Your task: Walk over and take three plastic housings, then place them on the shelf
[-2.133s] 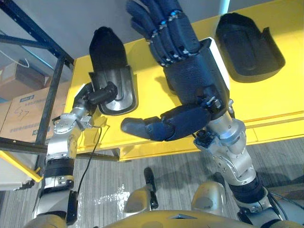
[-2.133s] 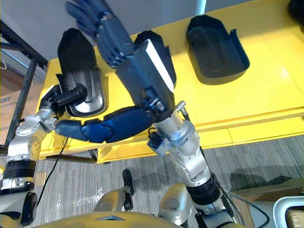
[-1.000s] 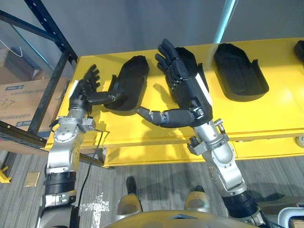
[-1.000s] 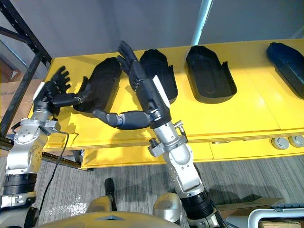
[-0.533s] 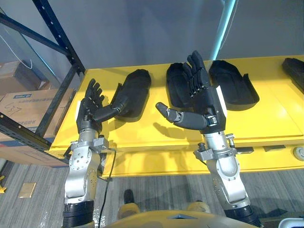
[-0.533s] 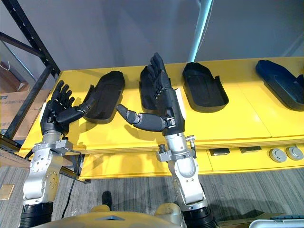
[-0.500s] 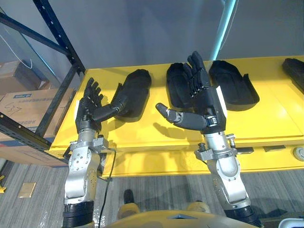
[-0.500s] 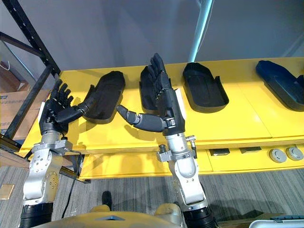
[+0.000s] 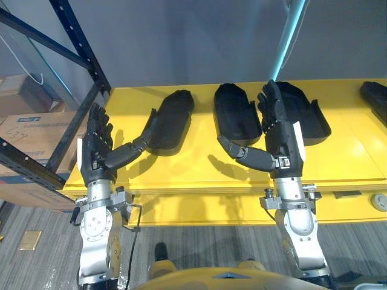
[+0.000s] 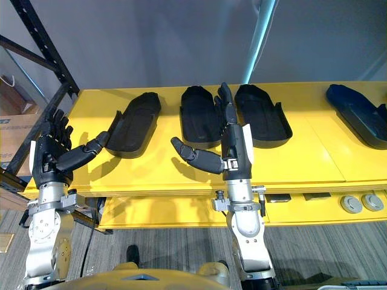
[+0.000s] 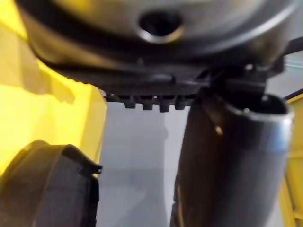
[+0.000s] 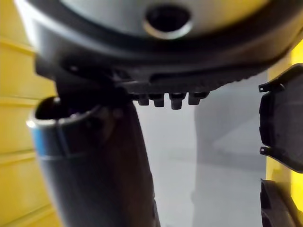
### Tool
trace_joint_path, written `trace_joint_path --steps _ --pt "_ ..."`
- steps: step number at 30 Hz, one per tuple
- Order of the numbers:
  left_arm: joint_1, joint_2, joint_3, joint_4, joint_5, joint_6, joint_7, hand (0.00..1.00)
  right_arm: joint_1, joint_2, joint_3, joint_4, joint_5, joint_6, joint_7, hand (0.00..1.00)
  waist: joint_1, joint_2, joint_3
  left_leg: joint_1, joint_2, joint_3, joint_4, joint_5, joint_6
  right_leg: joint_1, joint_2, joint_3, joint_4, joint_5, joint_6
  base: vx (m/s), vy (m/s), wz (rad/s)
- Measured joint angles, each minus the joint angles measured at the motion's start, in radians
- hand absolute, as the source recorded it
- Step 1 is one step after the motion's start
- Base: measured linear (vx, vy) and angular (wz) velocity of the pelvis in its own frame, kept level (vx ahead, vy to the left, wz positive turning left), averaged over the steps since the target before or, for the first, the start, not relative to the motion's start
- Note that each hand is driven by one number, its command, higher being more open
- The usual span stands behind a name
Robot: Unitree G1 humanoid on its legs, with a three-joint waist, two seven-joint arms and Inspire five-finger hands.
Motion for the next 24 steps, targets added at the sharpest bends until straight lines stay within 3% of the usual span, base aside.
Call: trace_joint_path --steps 5,9,24 --pt "0.019 0.001 -0.009 0.0 0.0 0.006 -0.064 1.0 0.02 0.001 0.0 0.0 0.001 0.0 0.002 1.0 0.003 -0.004 -0.001 0.009 0.001 0.012 0.001 0.003 -0.007 0.001 0.0 0.012 0.001 0.008 0.008 0.03 -0.016 -0.06" --pt "0.03 0.004 -0.035 0.011 0.0 0.048 -0.102 1.0 0.022 0.001 -0.002 0.0 0.008 0.0 0.002 1.0 0.0 -0.006 0.0 0.017 0.002 0.02 0.0 0.001 -0.008 0.002 0.0 0.019 0.001 0.006 0.005 -0.01 -0.008 -0.06" --pt "0.034 0.005 -0.057 0.044 -0.034 0.079 -0.126 1.0 0.022 -0.003 -0.002 0.0 0.023 -0.001 0.045 1.0 -0.006 -0.007 0.002 0.031 0.001 0.026 0.003 -0.007 -0.007 0.017 0.0 0.024 -0.009 0.009 0.01 -0.01 -0.004 -0.01"
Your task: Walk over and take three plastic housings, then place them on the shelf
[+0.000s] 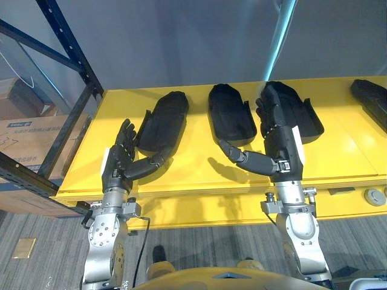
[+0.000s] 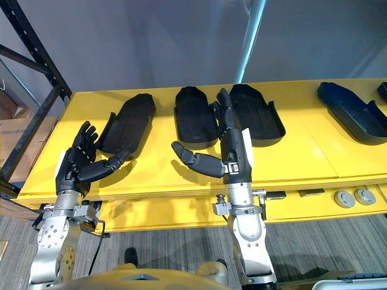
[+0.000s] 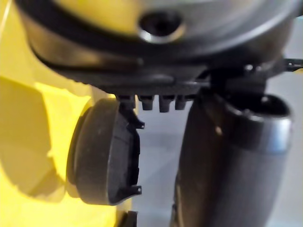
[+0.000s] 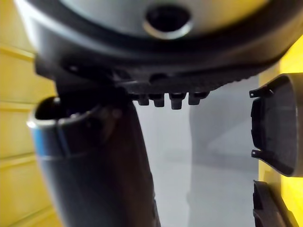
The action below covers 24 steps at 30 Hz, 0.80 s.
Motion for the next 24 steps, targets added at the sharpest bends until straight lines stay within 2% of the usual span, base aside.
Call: trace_joint_path --steps 5,12,24 --pt "0.0 0.001 -0.038 0.001 -0.062 0.007 -0.055 1.0 -0.011 -0.012 0.0 -0.001 -0.006 0.0 -0.009 1.0 0.017 0.001 0.0 0.003 0.0 0.0 -0.003 0.0 0.0 0.005 0.0 -0.002 0.0 -0.002 -0.002 0.0 0.0 0.0" --pt "0.0 0.003 -0.068 0.024 -0.168 0.02 -0.154 1.0 -0.046 -0.011 0.004 -0.001 -0.006 0.0 -0.02 1.0 0.02 0.003 0.002 0.003 0.0 -0.004 -0.003 -0.004 0.006 0.007 0.0 -0.006 -0.001 -0.005 -0.008 0.0 0.0 0.0" --pt "-0.002 0.021 -0.114 0.028 -0.208 0.045 -0.194 1.0 -0.046 -0.011 0.004 -0.001 -0.006 0.0 -0.018 1.0 0.018 0.004 0.002 0.006 0.0 -0.002 -0.003 -0.001 0.0 0.008 0.0 -0.005 0.0 -0.004 -0.007 0.0 0.0 0.0"
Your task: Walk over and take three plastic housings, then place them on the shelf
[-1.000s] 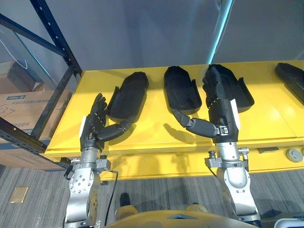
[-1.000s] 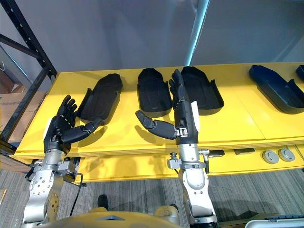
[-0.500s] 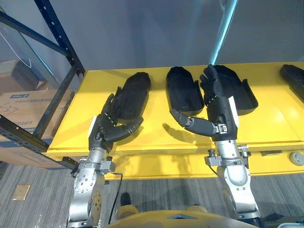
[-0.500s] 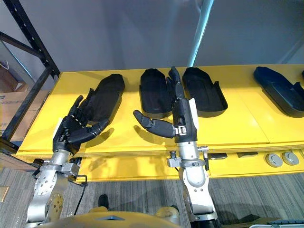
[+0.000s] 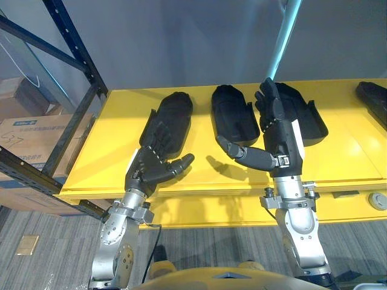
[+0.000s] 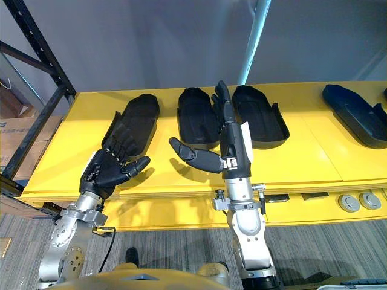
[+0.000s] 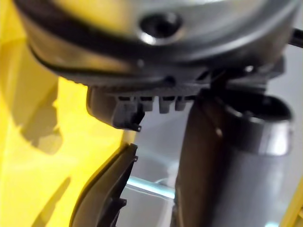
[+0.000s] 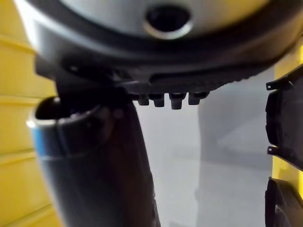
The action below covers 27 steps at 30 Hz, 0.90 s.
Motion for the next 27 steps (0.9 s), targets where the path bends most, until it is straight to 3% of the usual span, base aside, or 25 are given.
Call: trace_joint_path --steps 15,27 --pt "-0.002 0.005 -0.047 0.08 -0.03 0.01 -0.011 1.0 0.0 0.0 0.005 0.0 0.0 0.0 0.0 1.0 -0.003 0.001 0.0 0.006 0.0 0.007 0.0 -0.005 0.005 -0.002 0.0 0.008 -0.001 -0.001 -0.001 0.0 0.0 -0.01" --pt "-0.004 0.012 -0.06 0.114 -0.035 -0.017 0.075 1.0 0.007 0.001 0.017 0.002 0.013 0.0 0.041 1.0 -0.007 0.0 0.003 0.022 0.002 0.026 0.0 -0.011 0.002 0.0 0.0 0.024 -0.001 0.0 0.0 0.0 -0.002 -0.04"
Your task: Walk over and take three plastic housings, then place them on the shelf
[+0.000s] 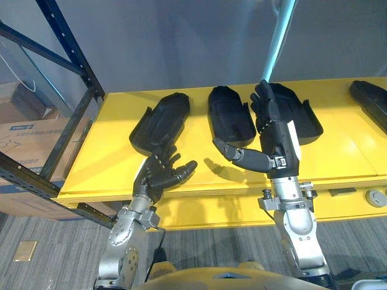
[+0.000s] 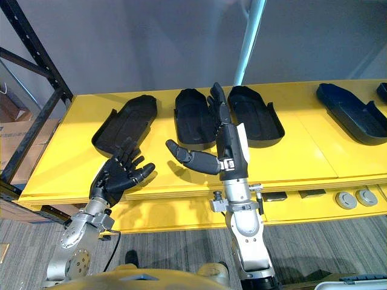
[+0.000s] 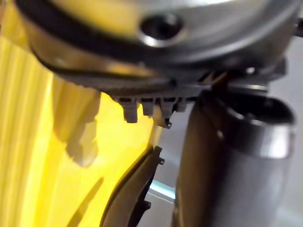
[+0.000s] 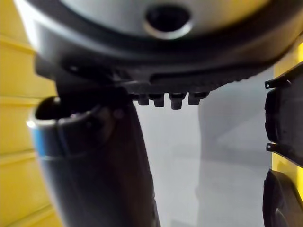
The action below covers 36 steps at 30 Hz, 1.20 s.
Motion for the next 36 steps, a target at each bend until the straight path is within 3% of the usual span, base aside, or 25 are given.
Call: trace_joint_path --steps 5,9,14,15,18,20,27,30,34,35,36 --pt "-0.002 0.0 0.005 -0.001 0.0 -0.112 0.032 1.0 -0.005 -0.015 0.0 0.0 0.008 -0.001 0.075 1.0 0.004 -0.007 0.004 0.002 -0.001 -0.004 0.0 0.004 -0.004 0.013 0.0 -0.003 0.0 0.002 0.004 0.0 -0.006 0.02" --pt "-0.005 0.001 0.023 -0.081 -0.037 -0.151 -0.046 1.0 -0.07 -0.075 0.002 0.0 0.013 0.006 0.088 1.0 0.011 -0.019 0.011 0.003 -0.002 -0.027 0.0 0.008 -0.005 0.029 0.0 -0.027 0.001 0.004 0.006 -0.01 -0.019 0.14" --pt "-0.011 0.01 0.025 -0.244 -0.132 -0.176 -0.195 1.0 -0.196 -0.087 0.001 0.015 0.087 0.129 0.094 1.0 0.025 -0.022 0.011 0.001 -0.003 -0.046 0.0 0.013 -0.003 0.042 0.001 -0.045 0.001 -0.001 -0.002 -0.03 -0.018 0.12" --pt "-0.022 0.011 0.022 -0.279 -0.16 -0.176 -0.231 1.0 -0.232 -0.095 0.001 0.05 0.086 0.187 0.09 1.0 0.033 -0.021 0.01 0.0 -0.002 -0.058 0.0 0.013 0.001 0.049 0.002 -0.059 0.001 -0.004 -0.005 -0.04 -0.022 0.17" --pt "-0.032 0.012 0.023 -0.297 -0.16 -0.175 -0.252 1.0 -0.259 -0.112 0.001 0.095 0.084 0.256 0.09 1.0 0.04 -0.019 0.011 -0.004 -0.003 -0.072 0.0 0.014 0.002 0.056 0.002 -0.073 0.001 -0.005 -0.006 -0.03 -0.016 0.15" --pt "-0.033 0.019 0.027 -0.303 -0.155 -0.173 -0.247 1.0 -0.294 -0.113 0.0 0.165 0.076 0.32 0.09 1.0 0.047 -0.019 0.011 -0.01 -0.003 -0.086 0.0 0.015 0.001 0.062 0.005 -0.088 0.001 -0.005 -0.007 -0.03 -0.016 0.19" --pt "-0.035 0.024 0.071 -0.3 -0.063 -0.152 -0.159 1.0 -0.442 -0.119 -0.01 0.374 0.072 0.408 0.106 1.0 0.069 -0.018 0.011 -0.031 -0.004 -0.131 0.0 0.039 -0.002 0.075 0.012 -0.124 0.001 0.001 0.002 -0.01 -0.018 0.18" --pt "-0.035 0.025 0.092 -0.281 0.01 -0.152 -0.115 1.0 -0.515 -0.12 -0.01 0.43 0.035 0.429 0.099 1.0 0.076 -0.016 0.013 -0.035 -0.003 -0.151 0.0 0.047 -0.002 0.087 0.016 -0.143 0.001 0.0 0.001 -0.03 -0.019 0.19" --pt "-0.036 0.024 0.096 -0.261 0.014 -0.15 -0.089 1.0 -0.645 -0.154 -0.012 0.5 0.036 0.435 0.045 1.0 0.092 0.007 0.037 -0.079 -0.001 -0.193 -0.001 0.042 -0.002 0.081 0.026 -0.189 0.002 -0.006 -0.009 -0.09 -0.008 0.31" --pt "-0.036 0.024 0.098 -0.261 0.015 -0.15 -0.082 1.0 -0.669 -0.163 -0.015 0.514 0.037 0.435 0.042 1.0 0.092 0.012 0.043 -0.09 0.0 -0.196 -0.001 0.034 -0.006 0.076 0.028 -0.197 0.003 -0.007 -0.01 -0.15 0.013 0.48" --pt "-0.037 0.027 0.102 -0.261 0.017 -0.15 -0.065 1.0 -0.714 -0.17 -0.027 0.545 0.037 0.435 0.035 1.0 0.095 0.0 0.057 -0.108 -0.004 -0.188 0.001 -0.01 -0.011 0.066 0.021 -0.208 -0.008 -0.007 -0.016 -0.09 0.036 0.34"
